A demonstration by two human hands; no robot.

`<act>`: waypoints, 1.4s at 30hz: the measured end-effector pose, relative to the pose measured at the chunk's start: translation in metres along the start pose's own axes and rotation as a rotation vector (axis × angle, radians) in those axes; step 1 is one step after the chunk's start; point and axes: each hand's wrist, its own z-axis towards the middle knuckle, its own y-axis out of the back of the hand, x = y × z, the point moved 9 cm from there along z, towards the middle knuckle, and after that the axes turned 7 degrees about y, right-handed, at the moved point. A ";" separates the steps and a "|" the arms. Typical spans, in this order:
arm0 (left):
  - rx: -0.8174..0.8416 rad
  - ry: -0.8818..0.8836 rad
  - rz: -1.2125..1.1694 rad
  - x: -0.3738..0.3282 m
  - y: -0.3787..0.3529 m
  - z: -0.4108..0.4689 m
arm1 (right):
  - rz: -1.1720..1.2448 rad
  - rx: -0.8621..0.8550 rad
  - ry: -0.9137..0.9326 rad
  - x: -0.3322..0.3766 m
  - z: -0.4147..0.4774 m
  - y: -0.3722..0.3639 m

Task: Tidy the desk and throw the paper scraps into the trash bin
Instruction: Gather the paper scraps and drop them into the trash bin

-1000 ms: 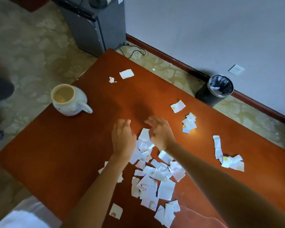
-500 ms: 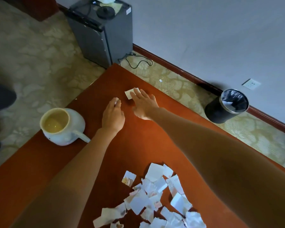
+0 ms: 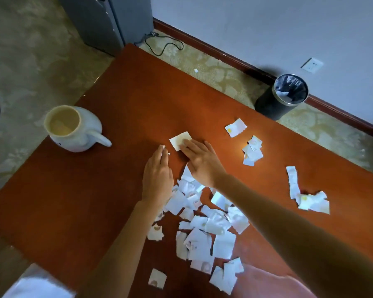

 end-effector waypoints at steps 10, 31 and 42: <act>0.067 -0.008 -0.099 -0.046 -0.021 -0.100 | 0.144 -0.172 -0.107 0.009 -0.119 0.001; 0.236 -0.480 0.224 -0.155 -0.061 -0.013 | 0.154 0.048 -0.412 -0.078 -0.157 -0.006; 0.182 -0.336 0.168 -0.156 -0.041 -0.081 | 0.207 -0.413 -0.708 -0.069 -0.240 0.019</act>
